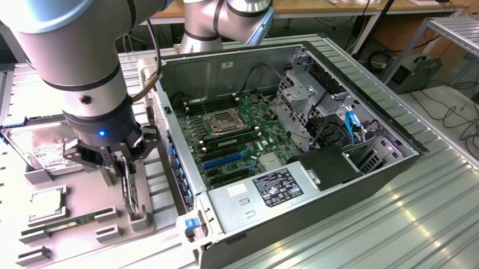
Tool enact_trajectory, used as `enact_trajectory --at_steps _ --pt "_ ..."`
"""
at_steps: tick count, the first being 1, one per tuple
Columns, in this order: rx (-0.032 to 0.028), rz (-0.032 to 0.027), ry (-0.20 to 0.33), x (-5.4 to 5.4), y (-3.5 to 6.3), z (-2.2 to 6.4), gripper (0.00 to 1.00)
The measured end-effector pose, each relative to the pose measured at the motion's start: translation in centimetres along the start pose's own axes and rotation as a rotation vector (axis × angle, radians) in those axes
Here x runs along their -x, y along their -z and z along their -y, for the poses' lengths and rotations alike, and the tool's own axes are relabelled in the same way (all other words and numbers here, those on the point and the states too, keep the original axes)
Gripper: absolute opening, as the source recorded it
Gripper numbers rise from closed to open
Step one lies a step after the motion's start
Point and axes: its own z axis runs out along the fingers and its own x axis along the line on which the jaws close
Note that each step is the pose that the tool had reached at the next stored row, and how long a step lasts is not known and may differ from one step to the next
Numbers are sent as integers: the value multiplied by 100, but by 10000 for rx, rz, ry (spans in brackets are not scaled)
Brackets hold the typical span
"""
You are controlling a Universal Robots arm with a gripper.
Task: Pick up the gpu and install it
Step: 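Pick up the gpu and move the gpu toward the slot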
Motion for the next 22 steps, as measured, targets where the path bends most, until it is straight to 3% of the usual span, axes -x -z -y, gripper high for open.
enact_trajectory --at_steps 22 --pt "0 0 0 1 49 -2 26"
